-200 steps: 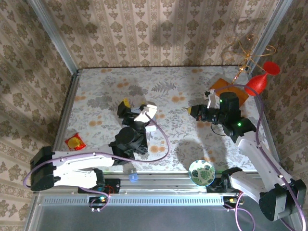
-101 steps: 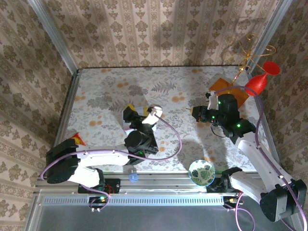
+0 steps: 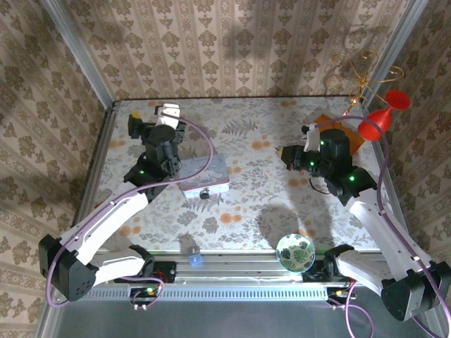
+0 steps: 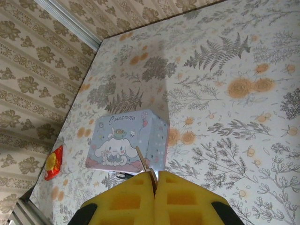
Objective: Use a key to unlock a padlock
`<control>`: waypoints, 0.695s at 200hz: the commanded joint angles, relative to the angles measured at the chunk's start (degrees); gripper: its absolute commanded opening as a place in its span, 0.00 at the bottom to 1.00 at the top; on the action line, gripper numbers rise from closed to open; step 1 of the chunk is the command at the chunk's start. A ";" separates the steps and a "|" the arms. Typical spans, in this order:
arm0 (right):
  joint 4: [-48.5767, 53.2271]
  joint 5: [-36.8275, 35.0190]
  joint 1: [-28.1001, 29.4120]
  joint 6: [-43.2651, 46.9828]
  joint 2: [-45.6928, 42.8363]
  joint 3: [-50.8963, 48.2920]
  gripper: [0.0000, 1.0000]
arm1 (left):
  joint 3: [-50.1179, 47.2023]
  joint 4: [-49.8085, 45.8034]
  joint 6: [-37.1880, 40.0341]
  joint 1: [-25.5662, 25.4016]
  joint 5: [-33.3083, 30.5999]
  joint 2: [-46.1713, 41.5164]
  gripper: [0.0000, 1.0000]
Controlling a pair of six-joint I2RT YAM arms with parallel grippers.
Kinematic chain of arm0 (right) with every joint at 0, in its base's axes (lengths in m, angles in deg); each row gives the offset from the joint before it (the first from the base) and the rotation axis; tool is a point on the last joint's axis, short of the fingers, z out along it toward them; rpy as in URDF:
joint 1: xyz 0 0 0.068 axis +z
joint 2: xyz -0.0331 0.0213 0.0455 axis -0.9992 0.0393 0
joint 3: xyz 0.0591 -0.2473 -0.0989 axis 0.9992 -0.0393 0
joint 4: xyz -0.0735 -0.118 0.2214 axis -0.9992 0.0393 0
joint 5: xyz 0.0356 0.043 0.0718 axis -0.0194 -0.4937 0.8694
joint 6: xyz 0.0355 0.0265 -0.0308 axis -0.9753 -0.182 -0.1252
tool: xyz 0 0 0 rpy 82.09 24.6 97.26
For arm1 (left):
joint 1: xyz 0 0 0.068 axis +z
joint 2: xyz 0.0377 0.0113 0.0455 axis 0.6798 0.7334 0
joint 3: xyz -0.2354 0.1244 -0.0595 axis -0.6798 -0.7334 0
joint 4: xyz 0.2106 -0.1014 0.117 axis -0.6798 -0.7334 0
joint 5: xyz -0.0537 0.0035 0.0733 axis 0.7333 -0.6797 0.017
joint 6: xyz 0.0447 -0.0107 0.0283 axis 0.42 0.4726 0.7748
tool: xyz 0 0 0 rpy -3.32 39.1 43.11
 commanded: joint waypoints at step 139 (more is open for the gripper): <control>3.48 -4.59 2.18 1.52 -3.25 -0.87 0.00 | -13.84 -37.02 -68.63 -17.11 26.46 5.04 0.83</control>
